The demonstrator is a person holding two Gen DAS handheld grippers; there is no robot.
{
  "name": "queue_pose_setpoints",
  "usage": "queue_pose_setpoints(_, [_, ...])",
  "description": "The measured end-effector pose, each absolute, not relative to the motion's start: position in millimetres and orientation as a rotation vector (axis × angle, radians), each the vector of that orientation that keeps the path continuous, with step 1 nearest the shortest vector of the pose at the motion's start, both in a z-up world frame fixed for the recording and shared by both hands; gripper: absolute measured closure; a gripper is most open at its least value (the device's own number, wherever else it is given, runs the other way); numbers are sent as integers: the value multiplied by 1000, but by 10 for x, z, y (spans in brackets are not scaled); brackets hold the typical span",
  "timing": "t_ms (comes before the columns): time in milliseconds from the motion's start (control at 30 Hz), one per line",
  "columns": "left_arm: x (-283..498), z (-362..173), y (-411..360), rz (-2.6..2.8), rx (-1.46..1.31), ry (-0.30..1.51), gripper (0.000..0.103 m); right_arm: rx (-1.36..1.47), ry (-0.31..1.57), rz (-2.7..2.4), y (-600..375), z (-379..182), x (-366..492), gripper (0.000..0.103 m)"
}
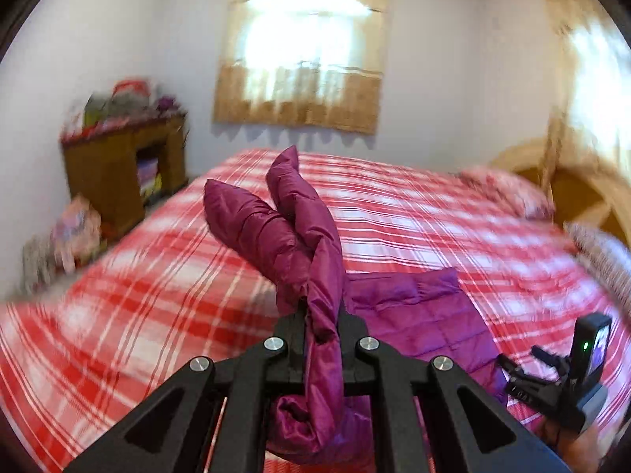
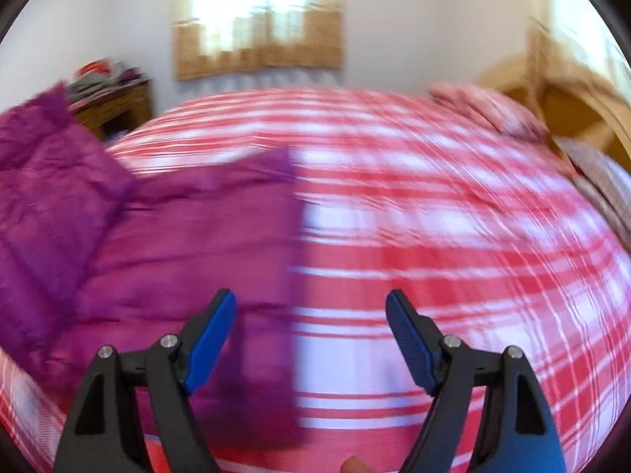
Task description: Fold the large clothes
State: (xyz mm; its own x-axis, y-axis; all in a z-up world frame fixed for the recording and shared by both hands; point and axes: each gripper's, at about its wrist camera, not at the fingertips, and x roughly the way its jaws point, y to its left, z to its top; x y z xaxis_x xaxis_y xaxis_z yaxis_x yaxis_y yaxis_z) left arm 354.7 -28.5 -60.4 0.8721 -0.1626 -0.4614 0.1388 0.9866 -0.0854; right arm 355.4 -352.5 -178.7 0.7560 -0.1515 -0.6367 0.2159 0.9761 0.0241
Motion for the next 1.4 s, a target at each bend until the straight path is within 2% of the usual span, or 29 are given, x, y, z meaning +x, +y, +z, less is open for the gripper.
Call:
queue_pose_setpoints(200, [3671,-695,-1494,-213,279,455,96,197,692,-295,-4145,-1917,3474,22])
queue_pose_setpoints(433, [3850,-1525,-2630,-291,555,508,96,319,707,-298,-4478,-2136,3365,22])
queue_pose_setpoints(567, [3807,-1853,-2923,-289,677,474,93,343,698,-279,-4500,-2141,3343,21])
queue_pose_setpoints(733, [3709,-1749,-2994,-271,750,440,86,335,690,-274,-4495,-2182,3338,19])
queue_pose_setpoints(767, [3673,-1694,-2996,-263,759,427,83,335,689,-273,-4501,-2187,3337,19])
queue_pose_setpoints(833, [3559,-1532,-2962,-285,748,394,70,338,685,-270,-4513,-2189,3332,19])
queue_pose_setpoints(867, [3495,-1436,-2936,-301,730,373,52,341,685,-268,-4515,-2189,3331,19])
queue_pose_setpoints(900, [3443,-1327,-2895,-312,702,355,27,348,685,-265,-4519,-2186,3329,19])
queue_pose_setpoints(967, [3362,-1119,-2709,-326,634,308,9,366,685,-258,-4536,-2166,3319,19])
queue_pose_setpoints(1067, [3460,-913,-2383,-270,569,289,9,347,695,-278,-4538,-2053,3304,26])
queue_pose_setpoints(1133, [3701,-848,-2145,-185,524,320,9,320,699,-280,-4513,-1906,3334,37])
queue_pose_setpoints(1400, [5012,-907,-1013,201,178,614,9,149,642,-207,-3801,-824,3876,44])
